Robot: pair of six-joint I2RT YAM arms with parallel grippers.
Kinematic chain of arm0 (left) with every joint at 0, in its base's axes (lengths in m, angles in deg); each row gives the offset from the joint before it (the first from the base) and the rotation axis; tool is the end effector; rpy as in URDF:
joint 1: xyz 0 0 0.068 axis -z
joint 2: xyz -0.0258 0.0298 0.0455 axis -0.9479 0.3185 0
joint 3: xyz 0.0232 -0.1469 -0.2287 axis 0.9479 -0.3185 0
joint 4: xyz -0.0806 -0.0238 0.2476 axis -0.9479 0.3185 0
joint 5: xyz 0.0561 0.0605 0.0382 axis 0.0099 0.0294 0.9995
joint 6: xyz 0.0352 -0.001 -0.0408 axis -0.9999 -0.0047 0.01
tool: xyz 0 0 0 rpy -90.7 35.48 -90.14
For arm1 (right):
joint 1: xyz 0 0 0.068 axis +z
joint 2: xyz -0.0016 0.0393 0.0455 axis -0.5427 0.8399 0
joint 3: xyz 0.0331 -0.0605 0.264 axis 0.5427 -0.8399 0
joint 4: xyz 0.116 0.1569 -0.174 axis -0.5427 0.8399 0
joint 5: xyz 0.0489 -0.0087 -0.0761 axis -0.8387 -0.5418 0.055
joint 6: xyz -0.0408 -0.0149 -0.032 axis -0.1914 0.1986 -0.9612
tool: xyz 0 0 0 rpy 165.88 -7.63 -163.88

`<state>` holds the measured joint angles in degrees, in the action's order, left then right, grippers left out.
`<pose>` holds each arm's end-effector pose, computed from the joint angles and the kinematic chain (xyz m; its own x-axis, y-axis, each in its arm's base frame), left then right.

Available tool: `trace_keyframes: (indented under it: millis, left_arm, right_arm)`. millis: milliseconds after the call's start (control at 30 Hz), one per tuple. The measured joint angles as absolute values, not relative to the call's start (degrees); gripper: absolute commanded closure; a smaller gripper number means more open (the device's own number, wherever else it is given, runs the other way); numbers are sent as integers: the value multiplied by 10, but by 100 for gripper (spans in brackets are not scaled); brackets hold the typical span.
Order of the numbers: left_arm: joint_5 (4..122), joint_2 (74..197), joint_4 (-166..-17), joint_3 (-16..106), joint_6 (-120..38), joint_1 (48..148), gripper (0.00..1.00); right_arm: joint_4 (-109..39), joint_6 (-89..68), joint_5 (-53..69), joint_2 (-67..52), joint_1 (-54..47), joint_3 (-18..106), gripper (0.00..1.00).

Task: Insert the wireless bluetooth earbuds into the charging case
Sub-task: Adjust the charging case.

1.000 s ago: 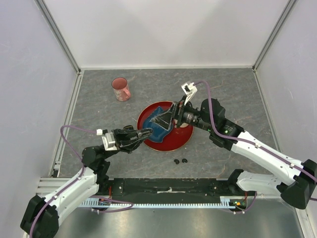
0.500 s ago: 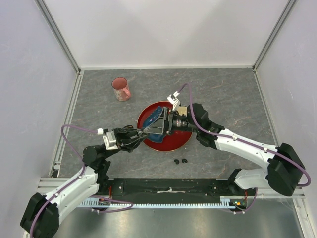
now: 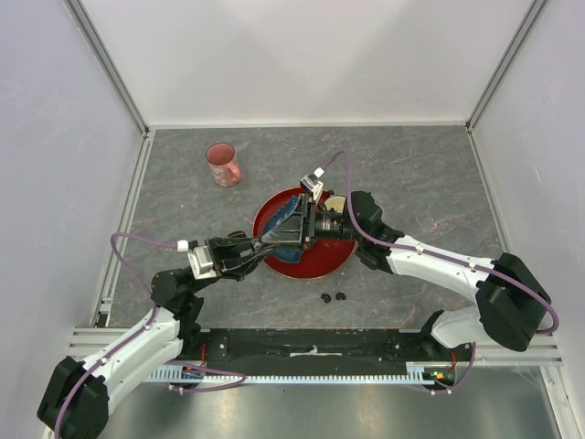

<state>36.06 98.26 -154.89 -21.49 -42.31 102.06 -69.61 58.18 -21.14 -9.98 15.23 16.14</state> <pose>0.1081 -0.0877 0.2526 0.3136 -0.3594 -0.8789 0.9025 0.4004 0.1583 0.1926 0.2467 0.3013 -0.9562 0.0941 -0.2772 -0.2794 -0.0101 0.9601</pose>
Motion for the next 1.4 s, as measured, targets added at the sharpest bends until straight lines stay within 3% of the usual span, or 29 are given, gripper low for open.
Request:
trace_keyframes:
  millis: [100,167,200,267,367,500,667,767,967,1400]
  left_arm:
    - [359,982,-1552,-214,-425,1021,98]
    - [360,982,-1555,-214,-425,1021,98]
    - [360,982,-1556,-214,-425,1021,98]
    - [359,982,-1556,-213,-425,1021,98]
    - [360,982,-1556,-213,-427,1021,98]
    - [361,981,-1558,-213,-427,1021,97]
    - [362,982,-1558,-213,-427,1022,88]
    - [362,984,-1561,-213,-426,1022,80]
    - [361,989,-1568,-213,-423,1024,74]
    - [363,1005,-1586,-210,-414,1024,69]
  right_arm:
    - [-704,594,-218,-96,152,157,53]
    - [-708,599,-220,-96,151,157,50]
    - [-710,600,-221,-96,151,157,44]
    - [-711,603,-222,-96,151,157,43]
    - [-711,606,-223,-96,150,157,54]
    - [-709,605,-223,-96,149,157,81]
    - [-713,608,-224,-96,149,157,95]
    - [-722,613,-224,-96,149,152,98]
    - [-760,638,-224,-91,149,137,100]
    - [-805,668,-221,-82,148,123,100]
